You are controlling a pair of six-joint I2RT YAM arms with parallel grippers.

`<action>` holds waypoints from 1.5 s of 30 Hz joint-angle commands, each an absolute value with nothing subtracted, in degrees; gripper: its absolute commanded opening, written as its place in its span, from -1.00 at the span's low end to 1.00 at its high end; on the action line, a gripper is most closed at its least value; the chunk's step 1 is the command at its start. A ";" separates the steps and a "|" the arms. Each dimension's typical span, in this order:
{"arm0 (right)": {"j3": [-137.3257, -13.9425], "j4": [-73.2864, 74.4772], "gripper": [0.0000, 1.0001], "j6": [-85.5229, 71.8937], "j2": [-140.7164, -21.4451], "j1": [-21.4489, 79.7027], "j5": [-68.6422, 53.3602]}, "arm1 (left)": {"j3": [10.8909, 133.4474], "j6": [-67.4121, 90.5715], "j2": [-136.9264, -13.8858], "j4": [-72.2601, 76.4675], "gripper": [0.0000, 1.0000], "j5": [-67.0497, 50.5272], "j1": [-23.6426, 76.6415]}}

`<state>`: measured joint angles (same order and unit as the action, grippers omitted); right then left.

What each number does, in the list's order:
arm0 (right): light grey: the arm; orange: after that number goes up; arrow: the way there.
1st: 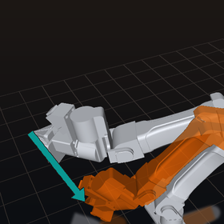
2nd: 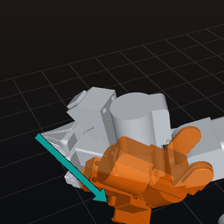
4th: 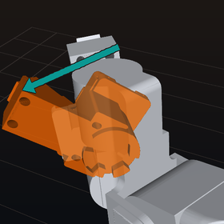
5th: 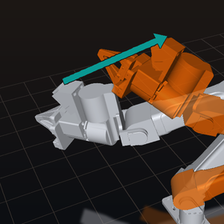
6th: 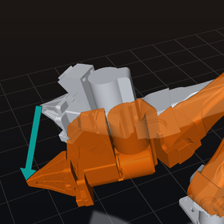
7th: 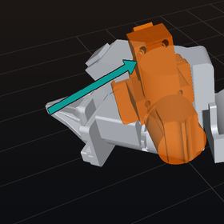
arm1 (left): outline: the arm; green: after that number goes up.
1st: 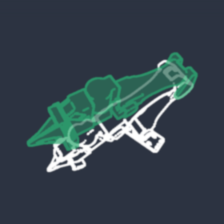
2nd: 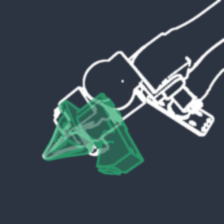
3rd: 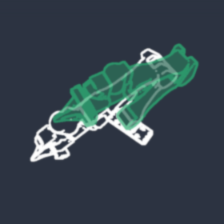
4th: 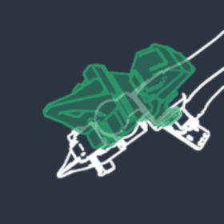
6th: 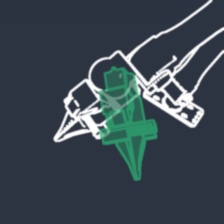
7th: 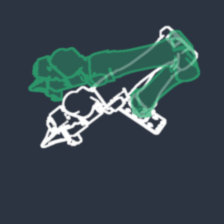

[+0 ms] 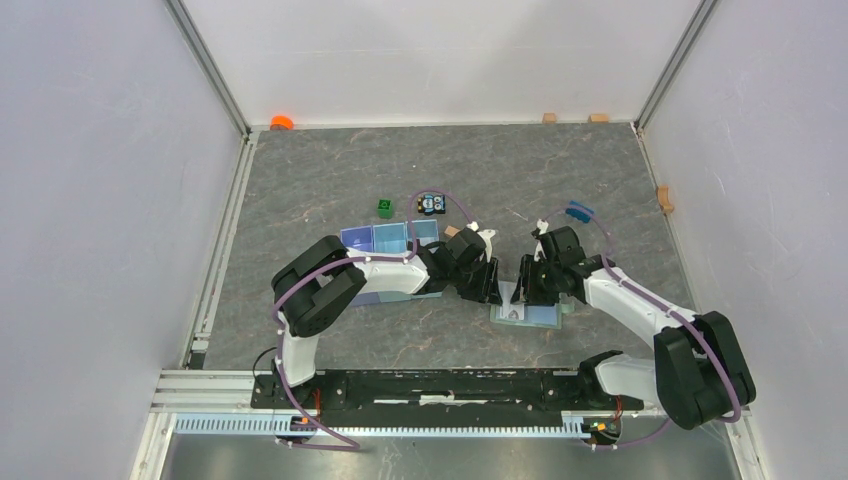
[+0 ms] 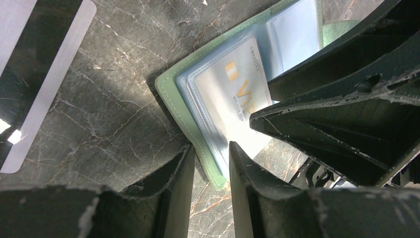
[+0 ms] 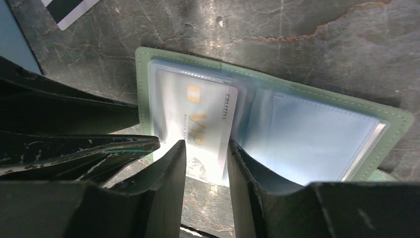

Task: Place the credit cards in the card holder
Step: Insert the credit card into the card holder.

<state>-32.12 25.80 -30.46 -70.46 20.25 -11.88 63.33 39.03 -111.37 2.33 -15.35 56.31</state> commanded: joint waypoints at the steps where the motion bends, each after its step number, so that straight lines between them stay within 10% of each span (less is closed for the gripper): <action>1: -33.13 22.21 -0.19 -32.23 -71.08 21.48 -13.84 | 62.23 39.84 -112.58 -0.22 -0.23 -15.69 56.34; 17: -39.77 30.38 -0.10 -29.09 -67.77 21.59 -5.69 | 66.05 34.67 -106.09 -4.80 -0.12 -14.56 55.53; 33: -41.31 31.09 0.32 -25.49 -61.00 19.54 -5.96 | 66.24 25.02 -86.75 -26.67 0.71 -1.01 44.12; 45: -39.95 29.76 0.50 -24.43 -59.62 19.46 -7.54 | 59.44 24.28 -83.22 -29.07 0.88 -9.28 33.32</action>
